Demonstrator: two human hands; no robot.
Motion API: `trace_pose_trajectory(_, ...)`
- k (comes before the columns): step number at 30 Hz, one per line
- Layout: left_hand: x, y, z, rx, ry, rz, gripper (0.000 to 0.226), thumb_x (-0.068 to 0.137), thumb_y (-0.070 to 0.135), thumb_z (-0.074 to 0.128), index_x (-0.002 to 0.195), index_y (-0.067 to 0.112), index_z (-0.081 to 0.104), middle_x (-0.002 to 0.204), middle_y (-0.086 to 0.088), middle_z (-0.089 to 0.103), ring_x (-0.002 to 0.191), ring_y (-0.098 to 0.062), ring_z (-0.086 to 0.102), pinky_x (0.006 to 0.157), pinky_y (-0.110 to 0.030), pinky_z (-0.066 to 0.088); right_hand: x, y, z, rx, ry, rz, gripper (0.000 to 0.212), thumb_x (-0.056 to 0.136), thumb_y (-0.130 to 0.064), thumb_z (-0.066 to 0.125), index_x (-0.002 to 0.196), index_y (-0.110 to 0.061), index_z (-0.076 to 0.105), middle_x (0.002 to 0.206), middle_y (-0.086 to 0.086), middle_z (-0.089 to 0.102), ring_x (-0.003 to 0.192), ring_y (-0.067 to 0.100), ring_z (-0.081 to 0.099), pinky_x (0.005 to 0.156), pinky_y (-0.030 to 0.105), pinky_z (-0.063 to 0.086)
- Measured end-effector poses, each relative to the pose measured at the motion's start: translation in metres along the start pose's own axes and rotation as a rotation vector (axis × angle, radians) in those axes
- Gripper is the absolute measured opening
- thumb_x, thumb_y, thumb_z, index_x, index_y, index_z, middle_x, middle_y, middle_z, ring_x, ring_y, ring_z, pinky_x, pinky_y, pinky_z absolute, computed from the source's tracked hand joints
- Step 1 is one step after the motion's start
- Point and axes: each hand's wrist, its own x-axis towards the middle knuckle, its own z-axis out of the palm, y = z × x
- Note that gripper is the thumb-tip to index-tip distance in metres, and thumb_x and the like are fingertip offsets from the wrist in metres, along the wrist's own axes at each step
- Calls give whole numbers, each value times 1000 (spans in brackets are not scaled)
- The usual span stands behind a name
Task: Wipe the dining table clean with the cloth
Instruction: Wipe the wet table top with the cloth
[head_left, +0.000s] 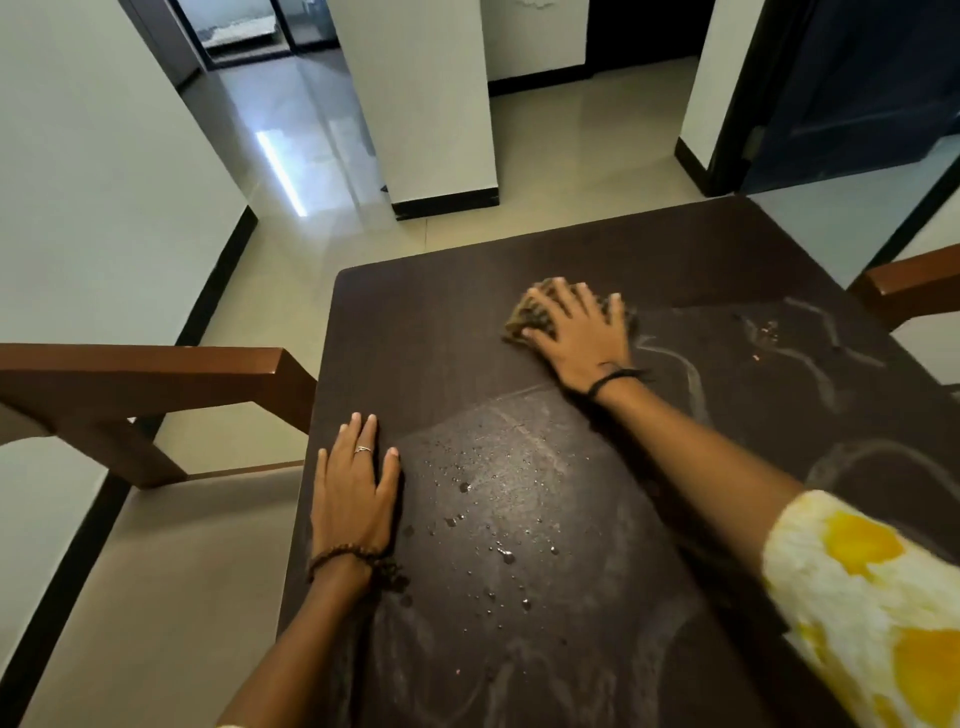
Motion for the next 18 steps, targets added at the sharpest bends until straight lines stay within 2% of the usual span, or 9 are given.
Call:
trace_pose_trajectory(4,-2,2,-2,-85,47,19,52,95,29,42,142,12,26,148,-10,28,138,-23,20,111,-36,6,-13,81,-20,-19,42,255,57,94,-54,32,146,-34,20,157,-2,13,143,24,9,113,54,1)
trace_pose_trajectory(8,-9,11,-7,-157,125,152,56,91,31,42,141,11,28,144,-10,33,135,-27,26,109,-37,10,-26,81,-20,-42,84,327,57,94,-54,31,146,-34,20,157,-1,13,143,25,8,112,55,-1)
trace_pose_trajectory(11,-13,23,1,-161,113,224,52,93,18,48,141,11,29,145,-11,32,135,-27,26,110,-40,12,-33,54,-16,-55,87,250,57,94,-55,30,146,-35,20,157,-1,12,143,25,8,112,55,0)
trace_pose_trajectory(13,-18,45,12,-217,122,190,52,93,15,47,141,14,26,147,-8,28,136,-18,19,111,-39,12,-40,34,-11,-60,70,136,57,94,-57,29,146,-36,19,157,-1,11,143,24,8,111,55,-1)
trace_pose_trajectory(18,-37,131,44,-365,102,173,56,92,30,33,144,18,16,145,12,7,135,-1,2,111,-22,1,-56,17,-7,-39,4,-161,58,94,-57,28,147,-37,16,157,-3,9,144,22,7,111,54,-4)
